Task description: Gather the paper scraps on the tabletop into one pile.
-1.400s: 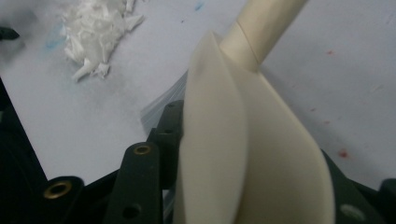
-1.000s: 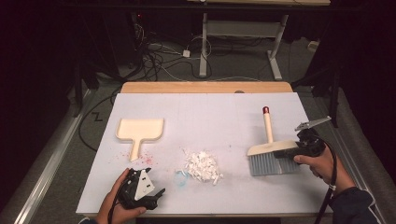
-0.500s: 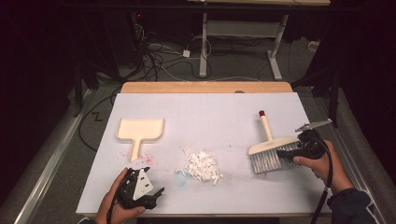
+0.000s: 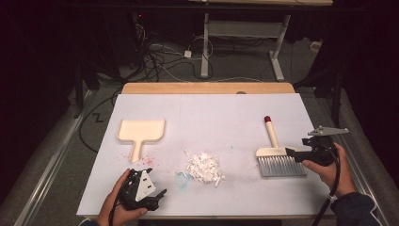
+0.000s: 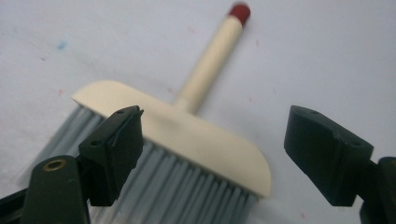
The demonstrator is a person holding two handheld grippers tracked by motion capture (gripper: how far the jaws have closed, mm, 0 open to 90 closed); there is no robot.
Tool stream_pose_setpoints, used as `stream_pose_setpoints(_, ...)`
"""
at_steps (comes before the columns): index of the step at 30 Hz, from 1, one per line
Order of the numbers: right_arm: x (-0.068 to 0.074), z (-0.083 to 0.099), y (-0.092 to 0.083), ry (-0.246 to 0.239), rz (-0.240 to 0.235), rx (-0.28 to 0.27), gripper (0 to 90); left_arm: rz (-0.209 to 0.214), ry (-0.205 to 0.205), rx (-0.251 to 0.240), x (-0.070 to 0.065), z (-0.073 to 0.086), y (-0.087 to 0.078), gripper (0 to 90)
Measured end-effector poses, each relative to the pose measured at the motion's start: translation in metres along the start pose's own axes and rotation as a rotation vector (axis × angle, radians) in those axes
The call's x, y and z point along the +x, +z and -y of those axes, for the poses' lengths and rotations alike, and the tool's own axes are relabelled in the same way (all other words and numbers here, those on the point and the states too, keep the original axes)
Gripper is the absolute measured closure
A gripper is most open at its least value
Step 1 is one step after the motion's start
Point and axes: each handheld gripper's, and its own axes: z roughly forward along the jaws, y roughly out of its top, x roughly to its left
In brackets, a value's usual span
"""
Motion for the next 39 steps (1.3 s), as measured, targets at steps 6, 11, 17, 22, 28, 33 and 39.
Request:
stream_pose_setpoints(6,0.025,0.002,-0.016,-0.106,0.002,-0.196,20.5,-0.009,-0.012,-0.005,0.003,0.000,0.000,16.8)
stream_pose_setpoints(11,0.050,0.016,-0.021,-0.138,-0.017,-0.326,20.8,-0.021,-0.025,-0.011,0.004,-0.001,0.000,16.8)
stream_pose_setpoints(17,0.079,0.034,-0.019,-0.193,0.000,-0.350,19.7,-0.034,-0.030,-0.023,0.003,0.000,-0.003,16.8)
stream_pose_setpoints(22,0.098,0.041,-0.019,-0.245,0.015,-0.365,19.7,-0.035,-0.014,-0.033,0.000,-0.001,-0.005,16.8)
stream_pose_setpoints(28,0.106,0.040,-0.022,-0.286,0.043,-0.378,19.7,-0.036,-0.009,-0.038,0.000,0.000,-0.006,16.8)
stream_pose_setpoints(33,0.105,0.040,-0.020,-0.288,0.045,-0.374,19.5,-0.039,-0.015,-0.035,0.002,-0.001,-0.004,16.8)
stream_pose_setpoints(39,0.104,0.041,-0.022,-0.296,0.044,-0.389,19.4,-0.044,-0.020,-0.037,0.003,-0.001,-0.004,16.8)
